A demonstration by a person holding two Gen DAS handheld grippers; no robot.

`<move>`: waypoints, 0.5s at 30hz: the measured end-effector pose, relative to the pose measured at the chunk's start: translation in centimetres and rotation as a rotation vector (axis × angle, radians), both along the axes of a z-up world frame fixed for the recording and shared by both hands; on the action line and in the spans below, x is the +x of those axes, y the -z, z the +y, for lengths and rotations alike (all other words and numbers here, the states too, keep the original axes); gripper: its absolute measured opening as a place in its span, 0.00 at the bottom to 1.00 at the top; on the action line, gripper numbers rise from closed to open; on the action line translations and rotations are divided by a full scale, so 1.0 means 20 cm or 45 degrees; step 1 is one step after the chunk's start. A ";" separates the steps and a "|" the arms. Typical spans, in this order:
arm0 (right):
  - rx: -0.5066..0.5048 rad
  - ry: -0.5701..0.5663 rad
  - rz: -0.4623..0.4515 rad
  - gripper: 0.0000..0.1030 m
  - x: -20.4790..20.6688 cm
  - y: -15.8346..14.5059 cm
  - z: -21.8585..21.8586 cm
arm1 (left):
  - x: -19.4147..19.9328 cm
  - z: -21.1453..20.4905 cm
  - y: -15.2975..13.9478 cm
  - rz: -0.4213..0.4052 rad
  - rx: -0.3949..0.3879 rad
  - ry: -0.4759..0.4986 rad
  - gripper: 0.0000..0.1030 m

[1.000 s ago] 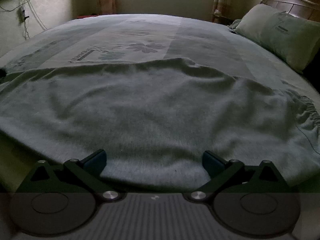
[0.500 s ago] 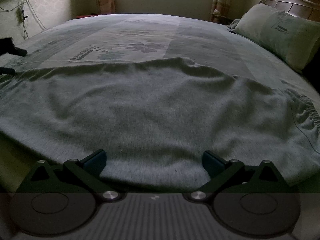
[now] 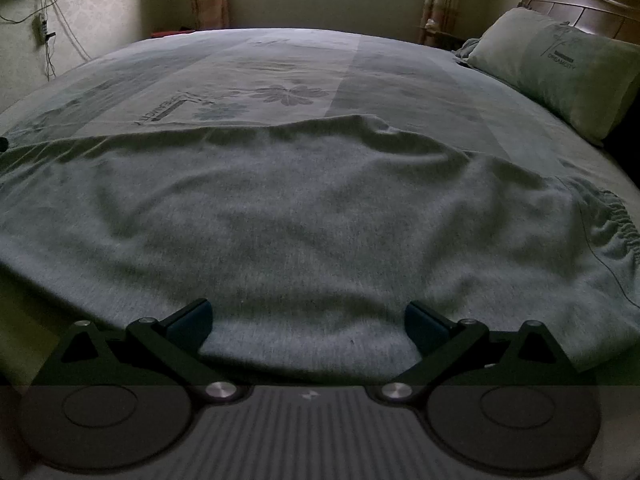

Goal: Fold clothes
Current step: 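Move the left gripper along the pants toward the elastic waistband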

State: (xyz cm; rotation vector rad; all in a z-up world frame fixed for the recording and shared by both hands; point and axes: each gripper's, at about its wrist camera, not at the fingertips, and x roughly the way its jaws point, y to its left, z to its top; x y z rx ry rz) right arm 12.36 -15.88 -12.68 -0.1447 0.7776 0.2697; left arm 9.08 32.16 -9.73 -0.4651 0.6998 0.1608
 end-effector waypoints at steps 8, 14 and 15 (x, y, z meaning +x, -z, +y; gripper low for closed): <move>-0.003 0.011 -0.002 1.00 0.00 0.00 0.00 | -0.19 -0.07 0.12 -0.025 -0.093 0.113 0.99; -0.006 0.021 0.010 1.00 0.00 -0.01 0.01 | -0.27 -0.06 0.12 -0.069 -0.120 0.090 0.99; -0.006 0.022 0.008 1.00 0.00 -0.01 0.01 | -0.28 -0.07 0.10 -0.062 -0.103 0.087 0.99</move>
